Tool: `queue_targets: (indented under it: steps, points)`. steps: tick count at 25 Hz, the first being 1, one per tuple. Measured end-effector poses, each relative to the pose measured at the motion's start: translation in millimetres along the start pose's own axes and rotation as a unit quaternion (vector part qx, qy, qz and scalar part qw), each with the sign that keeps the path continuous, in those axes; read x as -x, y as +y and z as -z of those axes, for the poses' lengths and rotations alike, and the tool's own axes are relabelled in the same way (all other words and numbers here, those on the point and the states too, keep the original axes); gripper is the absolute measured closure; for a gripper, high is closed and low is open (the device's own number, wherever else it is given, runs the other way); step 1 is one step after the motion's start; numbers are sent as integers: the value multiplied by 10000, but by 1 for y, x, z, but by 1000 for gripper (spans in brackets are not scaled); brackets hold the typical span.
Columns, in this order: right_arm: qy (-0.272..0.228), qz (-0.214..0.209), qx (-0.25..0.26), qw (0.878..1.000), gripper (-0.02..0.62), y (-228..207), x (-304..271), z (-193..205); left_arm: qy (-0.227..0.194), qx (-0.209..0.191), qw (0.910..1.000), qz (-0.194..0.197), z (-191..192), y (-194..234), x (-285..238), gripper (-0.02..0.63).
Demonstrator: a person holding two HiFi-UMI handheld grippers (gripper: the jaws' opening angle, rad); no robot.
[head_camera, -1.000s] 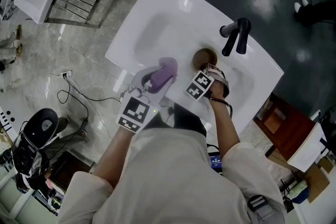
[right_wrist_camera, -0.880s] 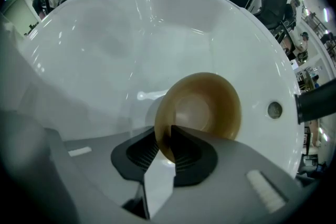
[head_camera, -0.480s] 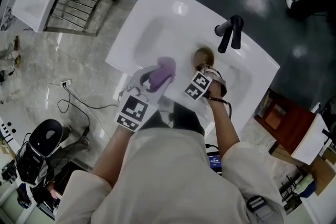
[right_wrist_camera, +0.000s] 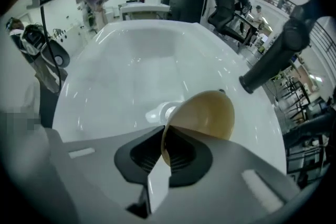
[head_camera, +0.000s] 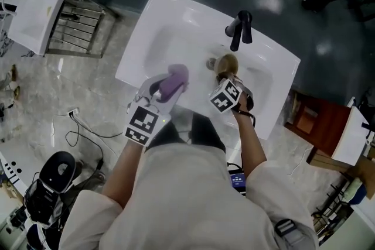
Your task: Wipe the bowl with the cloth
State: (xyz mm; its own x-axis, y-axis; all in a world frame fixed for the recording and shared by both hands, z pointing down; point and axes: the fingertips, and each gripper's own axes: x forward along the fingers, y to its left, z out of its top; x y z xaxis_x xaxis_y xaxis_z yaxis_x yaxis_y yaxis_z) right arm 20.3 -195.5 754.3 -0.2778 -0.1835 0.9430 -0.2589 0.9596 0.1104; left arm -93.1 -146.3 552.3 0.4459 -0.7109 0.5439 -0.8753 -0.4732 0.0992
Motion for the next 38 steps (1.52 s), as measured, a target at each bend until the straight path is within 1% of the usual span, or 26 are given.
queue_targets:
  steps: [3,6,11,14,20,23,27,30,33,36,38]
  points:
    - [-310,94,-427,9986,584,-1,29,-10,-71,-76,9999,85,-3,-4,10,483]
    - [-606,205,-812,9946,583,-6,55,-18,-145,-158,9996,188,-6,-8,12,483]
    - [-1129,398,-1537,9808,583,-14,101,-17,-354,-333,9979,432,-18,-21,10,483]
    - [-1441,404,-1997,9684,584,-9,135,-18,-493,-400,9961,609,-28,-32,20,483]
    - [-2031,440,-2783,9378,583,-5,184,-22,-701,-640,9906,987,-50,-49,29,483]
    - [-2370,237,-3173,9179,584,5,205,-23,-859,-747,9861,1210,-63,-65,32,483]
    - [-2932,-246,-3607,8851,584,18,236,-31,-1222,-865,9746,1665,-87,-91,40,483]
    - [-3321,-457,-3741,8647,584,24,259,-37,-1523,-1017,9613,2059,-107,-113,49,483]
    - [-3552,-547,-3788,8528,584,28,276,-40,-1788,-1208,9451,2453,-125,-135,59,483]
    - [-3765,-631,-3737,8454,583,29,290,-45,-1920,-1435,9273,2876,-137,-151,64,483]
    - [-3955,-779,-3591,8418,584,33,300,-53,-1986,-1495,9172,3114,-143,-158,66,483]
